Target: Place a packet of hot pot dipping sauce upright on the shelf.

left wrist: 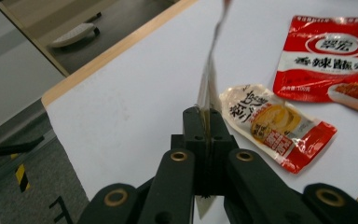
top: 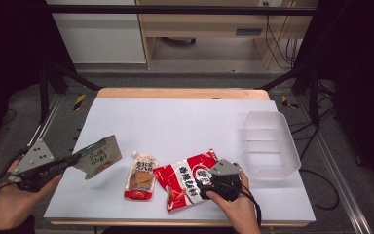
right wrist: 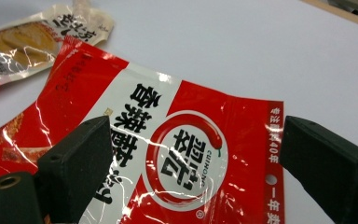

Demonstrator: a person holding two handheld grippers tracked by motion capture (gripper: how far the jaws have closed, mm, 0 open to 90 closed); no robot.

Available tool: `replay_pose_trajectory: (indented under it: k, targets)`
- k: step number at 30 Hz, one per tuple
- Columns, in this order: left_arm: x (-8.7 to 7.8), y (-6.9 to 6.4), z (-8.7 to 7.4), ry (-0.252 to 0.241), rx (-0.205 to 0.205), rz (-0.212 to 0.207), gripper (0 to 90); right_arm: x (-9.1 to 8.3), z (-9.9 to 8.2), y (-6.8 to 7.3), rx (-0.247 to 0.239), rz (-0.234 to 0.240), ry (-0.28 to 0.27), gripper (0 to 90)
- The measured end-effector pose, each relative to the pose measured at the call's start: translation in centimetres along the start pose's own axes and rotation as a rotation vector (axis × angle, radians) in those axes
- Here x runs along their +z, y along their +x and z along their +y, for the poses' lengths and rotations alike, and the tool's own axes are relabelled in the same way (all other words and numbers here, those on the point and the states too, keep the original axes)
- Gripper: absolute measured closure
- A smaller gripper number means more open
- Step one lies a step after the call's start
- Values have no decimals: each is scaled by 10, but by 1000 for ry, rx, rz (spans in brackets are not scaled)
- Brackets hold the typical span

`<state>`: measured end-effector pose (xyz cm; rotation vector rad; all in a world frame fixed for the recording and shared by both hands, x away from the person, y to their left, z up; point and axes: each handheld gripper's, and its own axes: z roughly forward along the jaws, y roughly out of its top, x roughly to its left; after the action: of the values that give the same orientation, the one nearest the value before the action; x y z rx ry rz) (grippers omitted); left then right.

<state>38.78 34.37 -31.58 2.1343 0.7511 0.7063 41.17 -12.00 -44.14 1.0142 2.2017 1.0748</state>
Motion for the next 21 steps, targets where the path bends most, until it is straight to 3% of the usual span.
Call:
replay_pose_trajectory:
  k: [3,5,9,10,13,17,18,19,21]
  targets:
    - [-1,2,3,-5,-1,-10,900,-6,8,-2,2,16,-20,92]
    - [-2,1,13,-5,22,-21,900,-10,15,-3,-8,33,-27,94]
    - [-3,1,26,-13,51,-23,900,-14,24,-2,-57,41,-16,142]
    - [-3,1,35,-17,67,-25,900,-16,30,-1,-90,56,-11,144]
    - [1,0,44,-14,86,-29,900,-18,38,-2,-109,70,-4,156]
    - [16,-4,63,-9,116,-56,900,-21,56,-5,-162,120,9,234]
    - [27,-9,72,3,140,-70,900,-22,65,-7,-215,134,16,243]
    - [27,-9,72,3,140,-70,900,-22,65,-7,-215,134,16,243]
    - [44,-19,86,17,174,-103,900,-22,78,-10,-278,164,54,246]
